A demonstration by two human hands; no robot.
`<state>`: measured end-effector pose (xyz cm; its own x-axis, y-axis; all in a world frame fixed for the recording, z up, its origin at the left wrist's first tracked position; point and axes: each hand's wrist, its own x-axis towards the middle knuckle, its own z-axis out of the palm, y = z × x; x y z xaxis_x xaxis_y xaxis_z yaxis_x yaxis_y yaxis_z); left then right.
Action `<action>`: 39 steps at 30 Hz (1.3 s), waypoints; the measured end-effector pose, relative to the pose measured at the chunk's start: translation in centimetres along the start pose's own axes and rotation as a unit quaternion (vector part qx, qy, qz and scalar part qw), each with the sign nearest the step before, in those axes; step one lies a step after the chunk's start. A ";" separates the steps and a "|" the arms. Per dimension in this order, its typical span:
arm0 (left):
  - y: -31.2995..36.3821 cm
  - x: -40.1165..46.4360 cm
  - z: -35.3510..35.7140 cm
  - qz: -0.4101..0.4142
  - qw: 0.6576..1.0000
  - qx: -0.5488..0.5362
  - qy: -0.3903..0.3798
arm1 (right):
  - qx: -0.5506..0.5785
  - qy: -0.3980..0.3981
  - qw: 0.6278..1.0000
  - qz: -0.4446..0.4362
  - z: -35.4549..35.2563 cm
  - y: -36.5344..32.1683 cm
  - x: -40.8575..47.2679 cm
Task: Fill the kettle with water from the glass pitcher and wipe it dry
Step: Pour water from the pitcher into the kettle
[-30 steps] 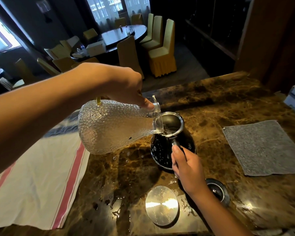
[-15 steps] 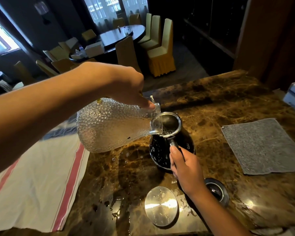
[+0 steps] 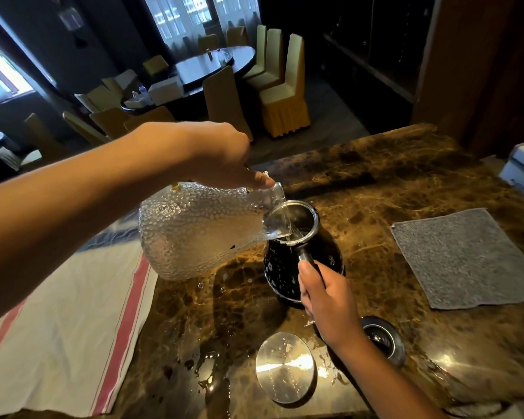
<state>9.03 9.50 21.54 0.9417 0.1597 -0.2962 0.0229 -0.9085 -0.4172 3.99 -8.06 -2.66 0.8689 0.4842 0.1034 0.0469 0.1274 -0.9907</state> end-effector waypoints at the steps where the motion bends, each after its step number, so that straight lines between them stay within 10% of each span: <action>1: -0.3 -0.2 0.2 0.004 1.000 -0.013 0.003 | 0.000 -0.001 1.000 0.000 0.0 -0.1 0.0; 12: -3.9 -3.4 5.6 -0.007 0.972 -0.227 0.063 | -0.003 -0.011 1.000 0.004 -0.1 -0.3 -0.2; 21: -4.2 -5.7 10.2 -0.030 0.882 -0.444 0.157 | 0.011 -0.007 1.000 0.018 0.0 -0.1 -0.1; 30: -4.7 -9.7 16.9 -0.131 0.563 -0.768 0.275 | 0.006 0.012 1.000 0.023 0.2 -0.1 -0.1; 39: -3.1 -12.0 22.7 -0.239 0.377 -0.837 0.317 | -0.017 0.033 0.998 0.042 0.5 0.1 0.1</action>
<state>-9.97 19.11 6.91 0.5753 0.8167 -0.0447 -0.0783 0.1094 0.9909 3.80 -7.55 -2.70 0.9014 0.4328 0.0149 -0.0120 0.0593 -0.9982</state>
